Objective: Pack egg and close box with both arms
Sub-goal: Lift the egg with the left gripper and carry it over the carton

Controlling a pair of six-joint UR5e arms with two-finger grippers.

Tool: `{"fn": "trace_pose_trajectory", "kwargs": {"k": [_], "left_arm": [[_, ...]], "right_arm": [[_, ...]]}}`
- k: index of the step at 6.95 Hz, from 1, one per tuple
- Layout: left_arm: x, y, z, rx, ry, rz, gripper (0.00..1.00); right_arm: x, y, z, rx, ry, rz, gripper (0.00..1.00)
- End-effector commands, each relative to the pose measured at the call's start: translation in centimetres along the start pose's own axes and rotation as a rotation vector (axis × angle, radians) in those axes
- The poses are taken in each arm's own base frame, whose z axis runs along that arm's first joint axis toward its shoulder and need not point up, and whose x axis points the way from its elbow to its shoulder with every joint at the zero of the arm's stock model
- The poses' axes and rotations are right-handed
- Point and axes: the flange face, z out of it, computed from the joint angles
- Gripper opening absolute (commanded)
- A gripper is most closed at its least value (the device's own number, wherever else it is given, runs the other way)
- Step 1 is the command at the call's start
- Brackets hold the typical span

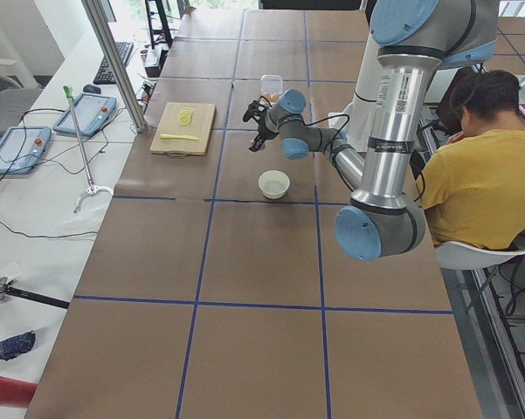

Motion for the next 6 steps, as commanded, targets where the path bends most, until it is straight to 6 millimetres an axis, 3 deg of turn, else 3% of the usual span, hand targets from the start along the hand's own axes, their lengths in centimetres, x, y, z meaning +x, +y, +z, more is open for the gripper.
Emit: {"fn": "trace_pose_trajectory", "kwargs": {"k": [1,2,3,5,6], "left_arm": [[4.5,-4.1,3.1,0.202,0.183,0.209,0.0],[5.0,-4.1,2.6,0.249,0.223,0.302,0.0],[7.2,-4.3,3.7,0.28,0.241,0.446,0.0],[14.0,-3.1,9.8,0.342,0.367,0.498,0.0],[16.8,-2.9,11.8,0.353,0.388,0.494,0.0]], "right_arm": [[0.0,0.0,0.0,-0.001,0.0,0.002,1.0],[0.0,-0.1,0.0,0.001,0.002,0.0,1.0],[0.1,0.0,-0.1,0.003,0.002,0.001,1.0],[0.2,-0.1,-0.1,0.002,0.004,0.002,1.0],[0.3,-0.1,-0.1,0.004,0.004,0.004,1.0]]}}
